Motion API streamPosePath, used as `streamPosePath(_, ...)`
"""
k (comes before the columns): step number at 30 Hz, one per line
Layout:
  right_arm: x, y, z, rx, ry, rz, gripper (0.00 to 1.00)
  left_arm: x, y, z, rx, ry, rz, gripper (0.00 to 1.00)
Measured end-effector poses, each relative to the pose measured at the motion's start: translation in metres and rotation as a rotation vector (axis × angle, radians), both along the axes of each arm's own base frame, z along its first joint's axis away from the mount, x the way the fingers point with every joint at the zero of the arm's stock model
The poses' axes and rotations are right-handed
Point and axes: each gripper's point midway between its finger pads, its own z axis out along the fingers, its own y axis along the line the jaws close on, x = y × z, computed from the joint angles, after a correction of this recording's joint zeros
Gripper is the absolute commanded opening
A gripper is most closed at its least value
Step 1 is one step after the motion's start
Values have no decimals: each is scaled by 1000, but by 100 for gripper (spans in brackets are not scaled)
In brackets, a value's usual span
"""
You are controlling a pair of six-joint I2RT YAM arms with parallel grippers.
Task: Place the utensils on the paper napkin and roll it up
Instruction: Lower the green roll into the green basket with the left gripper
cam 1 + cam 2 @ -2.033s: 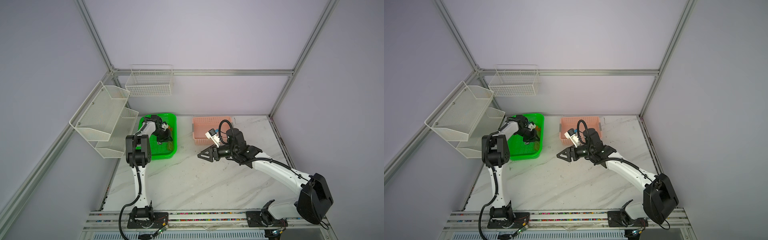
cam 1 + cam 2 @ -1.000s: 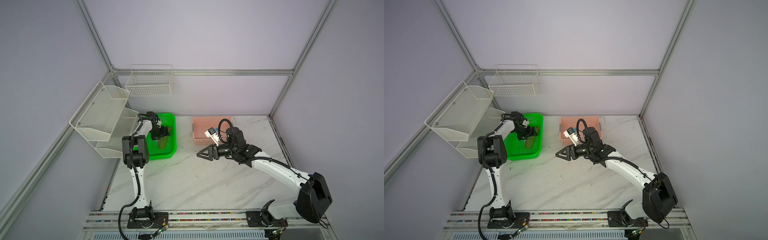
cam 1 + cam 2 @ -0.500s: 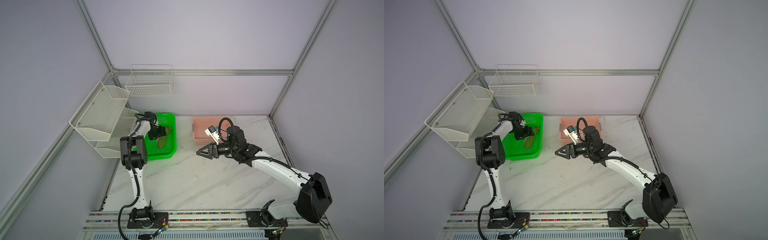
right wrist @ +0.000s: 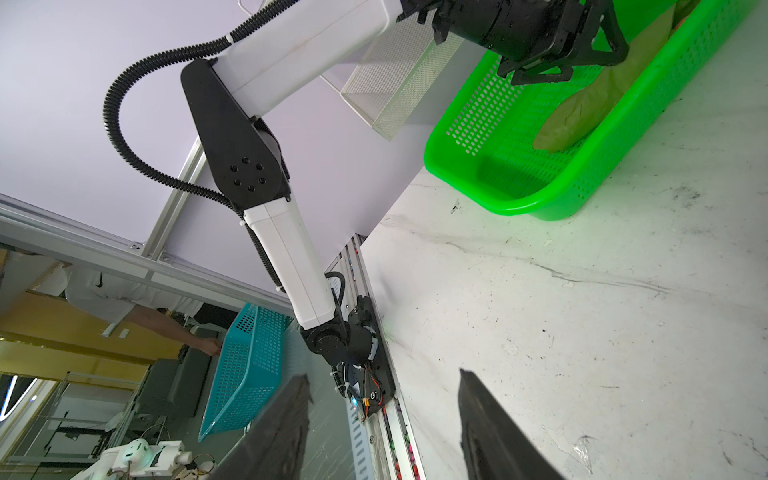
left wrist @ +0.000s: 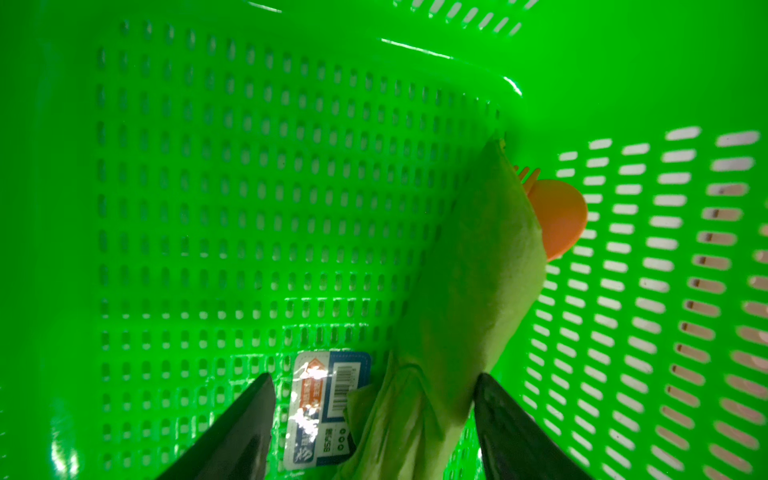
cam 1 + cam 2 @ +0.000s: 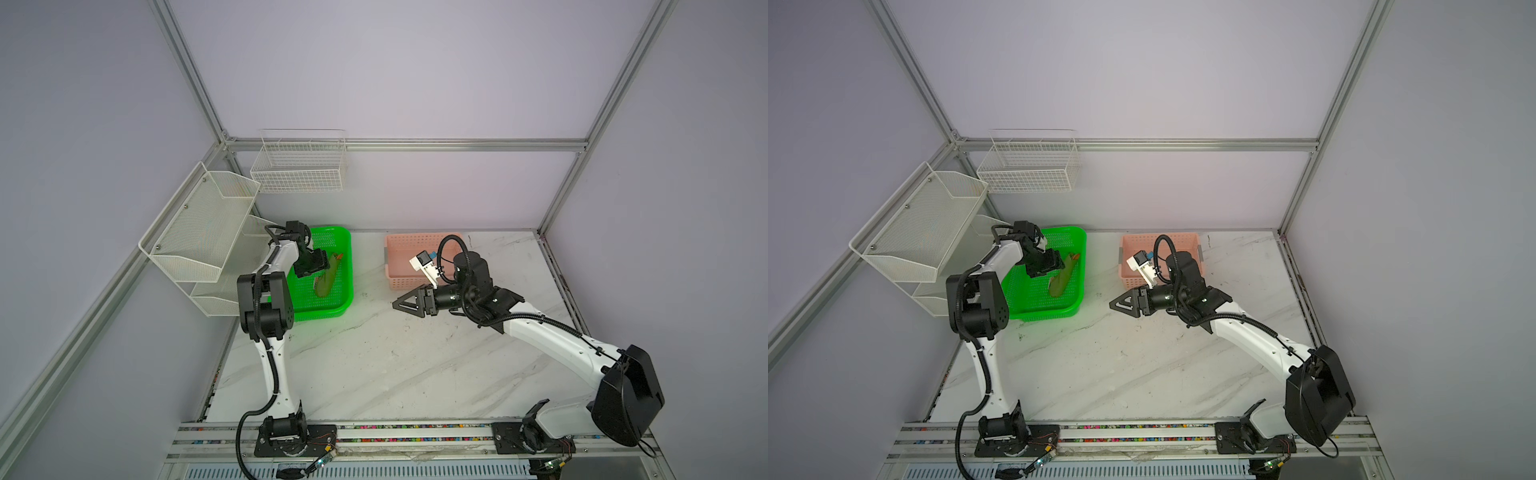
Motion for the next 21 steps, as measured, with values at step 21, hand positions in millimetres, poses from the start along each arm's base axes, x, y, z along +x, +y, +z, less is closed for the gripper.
streamPosePath(21,1,1,7,23,-10,-1,57,-2,17,-16,80,34,31,56)
